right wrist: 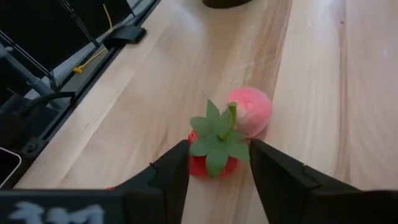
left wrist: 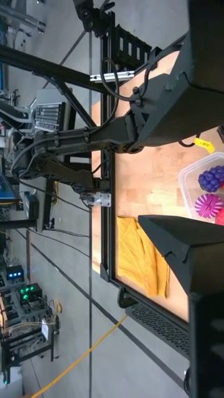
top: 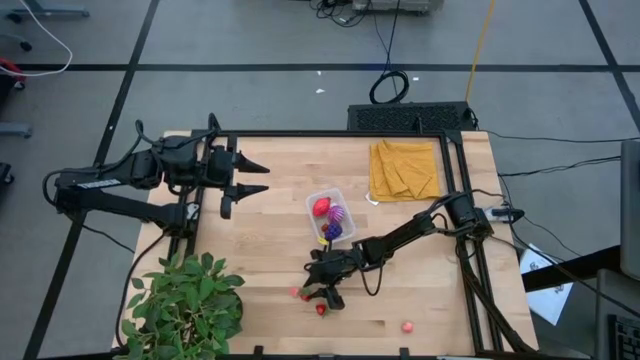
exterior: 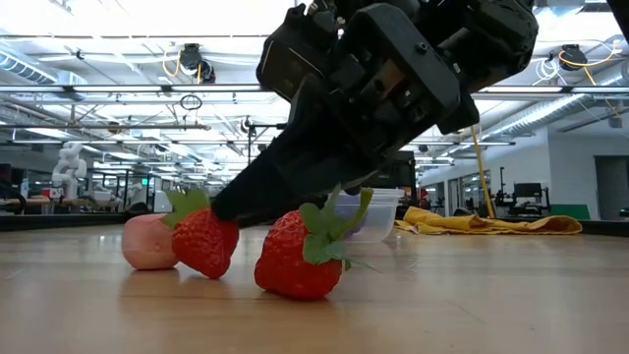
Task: Pick and placing Produce into tupperware
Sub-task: Put the top red strawberry into the transparent container
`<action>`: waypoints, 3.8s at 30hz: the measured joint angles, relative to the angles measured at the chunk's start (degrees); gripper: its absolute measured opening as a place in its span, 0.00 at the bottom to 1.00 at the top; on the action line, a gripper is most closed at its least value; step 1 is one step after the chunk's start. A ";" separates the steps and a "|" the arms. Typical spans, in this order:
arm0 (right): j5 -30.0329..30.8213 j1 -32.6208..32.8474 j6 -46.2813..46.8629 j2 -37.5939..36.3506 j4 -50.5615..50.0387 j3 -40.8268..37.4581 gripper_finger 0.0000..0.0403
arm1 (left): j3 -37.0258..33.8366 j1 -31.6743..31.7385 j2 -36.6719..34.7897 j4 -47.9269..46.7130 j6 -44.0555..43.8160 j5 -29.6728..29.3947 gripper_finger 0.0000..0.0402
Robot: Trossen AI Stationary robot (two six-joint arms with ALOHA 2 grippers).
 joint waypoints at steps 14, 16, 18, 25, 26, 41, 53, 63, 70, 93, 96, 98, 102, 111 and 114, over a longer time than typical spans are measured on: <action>-0.33 0.48 -0.17 0.00 -0.17 0.02 0.38 | 0.00 0.00 0.00 -0.52 0.02 -0.01 0.49; -0.35 0.69 -0.15 0.00 -1.14 0.02 0.39 | 0.01 -0.01 0.00 -0.50 0.02 -0.01 0.49; -0.42 0.75 -0.05 0.00 -2.47 0.02 0.40 | 0.01 0.01 0.00 -0.48 0.03 -0.03 0.49; -0.35 0.68 0.00 0.00 -2.95 0.02 0.48 | 0.01 -0.01 0.00 -0.46 0.04 -0.04 0.49; -0.34 0.68 0.00 0.00 -2.96 0.02 0.49 | 0.00 -0.01 0.00 -0.46 0.03 -0.04 0.49; 1.38 0.85 1.82 0.00 -2.45 0.02 0.61 | 0.01 0.00 0.00 -0.42 0.87 -0.04 0.49; 1.52 2.63 1.96 0.00 -1.31 1.90 0.62 | 0.00 -0.01 0.00 -0.42 0.87 -0.06 0.49; 8.92 3.76 -1.51 -0.02 -12.45 7.45 0.62 | 0.01 -0.01 0.00 -0.52 0.72 -0.06 0.49; 8.94 3.80 0.89 -0.02 -13.25 7.45 0.62 | 0.01 0.00 0.00 -0.93 0.80 -0.06 0.49; 9.52 5.42 5.20 -0.02 -13.13 8.87 0.62 | 0.01 -0.01 0.00 -0.90 0.85 -0.06 0.49; 11.72 5.53 5.20 -0.02 -13.23 8.87 0.62 | 0.00 0.00 0.00 -0.90 0.85 -0.06 0.49; 11.86 5.55 5.21 -0.02 -13.32 8.87 0.62 | 0.01 -0.01 0.00 -0.90 0.85 -0.06 0.49; 11.89 5.51 6.24 -0.02 -13.74 8.87 0.62 | 0.00 -0.01 0.00 -0.90 0.86 -0.06 0.49; 10.24 5.51 8.02 5.33 -14.33 12.75 0.62 | 0.01 0.00 0.00 -0.86 0.85 -0.05 0.49; 8.22 5.46 8.10 7.14 -14.63 15.28 0.62 | 0.01 0.00 0.00 -1.19 0.82 -0.04 0.49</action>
